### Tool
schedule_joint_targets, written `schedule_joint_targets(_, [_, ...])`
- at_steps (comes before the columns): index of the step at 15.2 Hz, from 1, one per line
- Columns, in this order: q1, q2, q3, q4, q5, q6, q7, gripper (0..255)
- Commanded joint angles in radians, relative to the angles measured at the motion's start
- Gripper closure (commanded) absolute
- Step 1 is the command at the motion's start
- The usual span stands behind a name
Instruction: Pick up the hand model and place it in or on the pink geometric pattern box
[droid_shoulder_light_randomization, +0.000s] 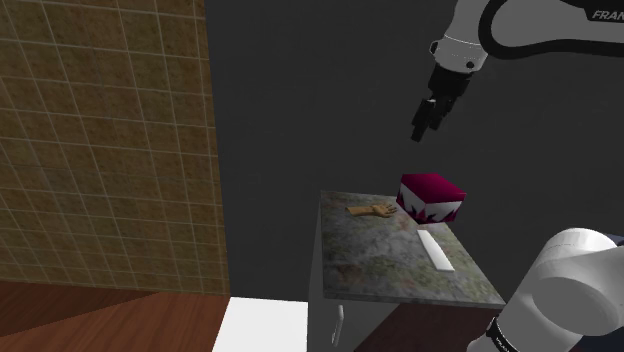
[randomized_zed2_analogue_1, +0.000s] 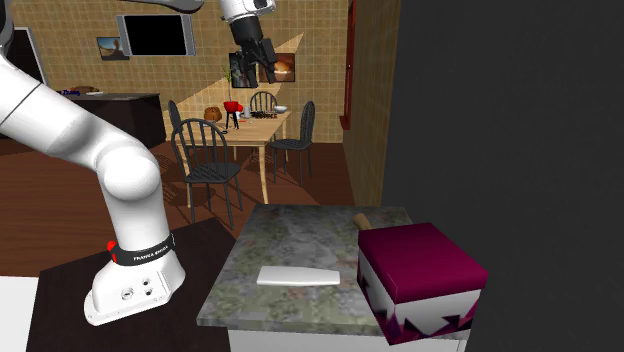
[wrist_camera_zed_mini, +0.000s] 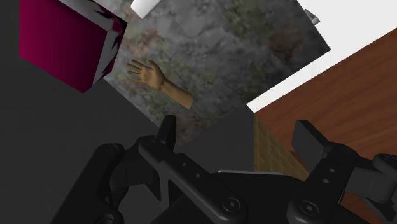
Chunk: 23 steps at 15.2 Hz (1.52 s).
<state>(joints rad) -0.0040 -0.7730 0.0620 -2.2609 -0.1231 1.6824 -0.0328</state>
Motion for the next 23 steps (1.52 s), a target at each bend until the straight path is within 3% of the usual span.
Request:
schedule_joint_targets(1, [0.0, 0.0, 0.0, 0.0, 0.0, 0.0, 0.0, 0])
schedule_joint_targets(12, [0.013, 0.161, -0.221, -0.15, -0.066, 0.293, -0.316, 0])
schedule_joint_targets(18, [0.029, 0.331, -0.338, -0.154, -0.068, 0.451, -0.5, 0])
schedule_joint_targets(23, [0.052, 0.51, -0.429, -0.116, -0.025, 0.571, -0.671, 0])
